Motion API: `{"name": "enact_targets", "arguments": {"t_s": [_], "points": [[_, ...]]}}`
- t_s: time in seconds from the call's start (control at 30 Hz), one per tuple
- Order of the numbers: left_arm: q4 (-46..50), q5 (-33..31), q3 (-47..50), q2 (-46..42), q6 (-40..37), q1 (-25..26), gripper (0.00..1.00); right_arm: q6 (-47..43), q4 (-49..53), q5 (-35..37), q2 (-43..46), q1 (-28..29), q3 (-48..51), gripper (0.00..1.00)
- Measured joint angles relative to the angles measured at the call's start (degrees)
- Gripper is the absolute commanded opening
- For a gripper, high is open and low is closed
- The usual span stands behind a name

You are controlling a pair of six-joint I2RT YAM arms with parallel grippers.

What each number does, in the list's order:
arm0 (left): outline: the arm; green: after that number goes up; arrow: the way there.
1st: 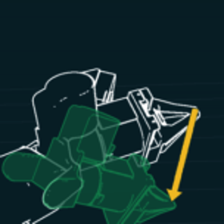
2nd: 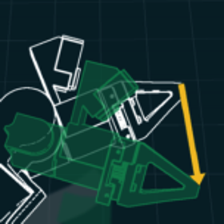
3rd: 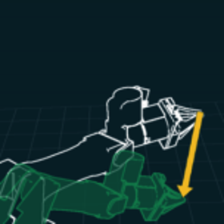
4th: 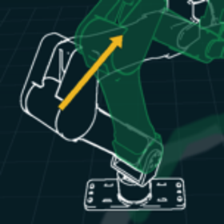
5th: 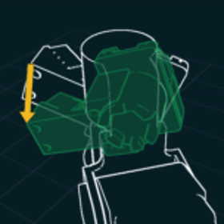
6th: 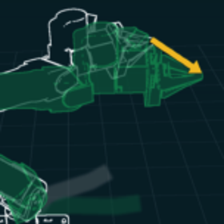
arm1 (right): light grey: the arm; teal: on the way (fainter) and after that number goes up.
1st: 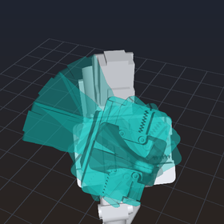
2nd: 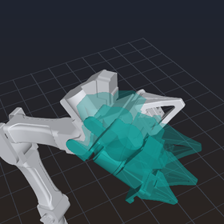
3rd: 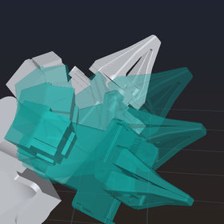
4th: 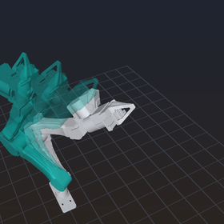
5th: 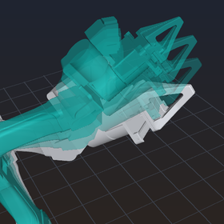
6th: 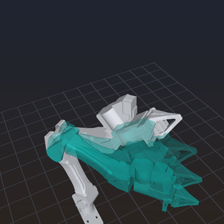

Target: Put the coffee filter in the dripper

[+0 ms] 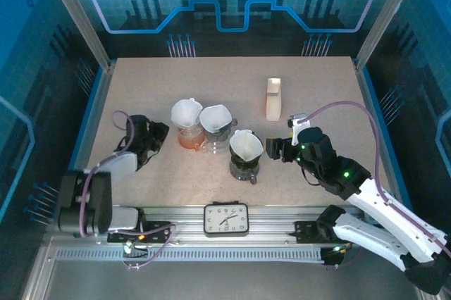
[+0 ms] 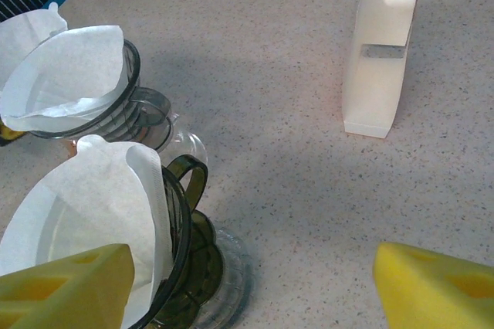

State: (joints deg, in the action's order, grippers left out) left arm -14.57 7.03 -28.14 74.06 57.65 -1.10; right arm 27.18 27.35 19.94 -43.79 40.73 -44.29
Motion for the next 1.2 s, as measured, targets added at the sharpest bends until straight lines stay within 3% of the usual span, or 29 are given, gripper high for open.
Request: {"name": "enact_targets", "arguments": {"t_s": [0.03, 0.1, 0.17, 0.2, 0.33, 0.47, 0.77, 0.93, 1.2], "points": [[2.73, -1.46, -0.48, -3.43, -1.29, -0.28, 0.51, 0.11, 0.00, 0.46, 0.22, -0.04, 0.24, 1.00], [7.69, -4.46, -2.40, -8.83, -3.28, -0.31, 0.79, -0.17, 0.02, 1.18, 0.52, -0.17, 0.59, 1.00], [12.37, -8.11, -5.40, -12.96, -6.21, -0.31, 0.96, -0.26, -0.15, 2.05, 0.57, -0.33, 0.85, 1.00], [14.25, -10.21, -7.02, -14.21, -7.76, -0.35, 0.99, -0.28, -0.20, 2.38, 0.57, -0.37, 0.98, 1.00], [18.95, -18.67, -13.22, -13.57, -14.80, -0.81, 0.99, -0.52, -0.61, 4.11, 0.37, -0.42, 1.20, 1.00], [17.18, -22.23, -14.62, -6.97, -26.27, -1.42, 0.99, -1.18, -1.86, 5.31, -0.04, -0.52, 1.44, 1.00], [-2.34, -23.61, -0.74, -1.88, -47.84, -2.16, 0.99, -1.81, -3.39, 7.17, 0.42, -0.68, 3.80, 1.00], [-7.85, -20.74, -0.20, 3.10, -52.46, -2.16, 0.99, -1.81, -4.57, 7.93, 0.50, -1.11, 4.81, 1.00], [-22.34, -20.24, 4.63, 6.93, -51.54, -1.99, 0.99, -1.81, -5.25, 8.20, 0.13, -1.55, 5.38, 1.00]]}}
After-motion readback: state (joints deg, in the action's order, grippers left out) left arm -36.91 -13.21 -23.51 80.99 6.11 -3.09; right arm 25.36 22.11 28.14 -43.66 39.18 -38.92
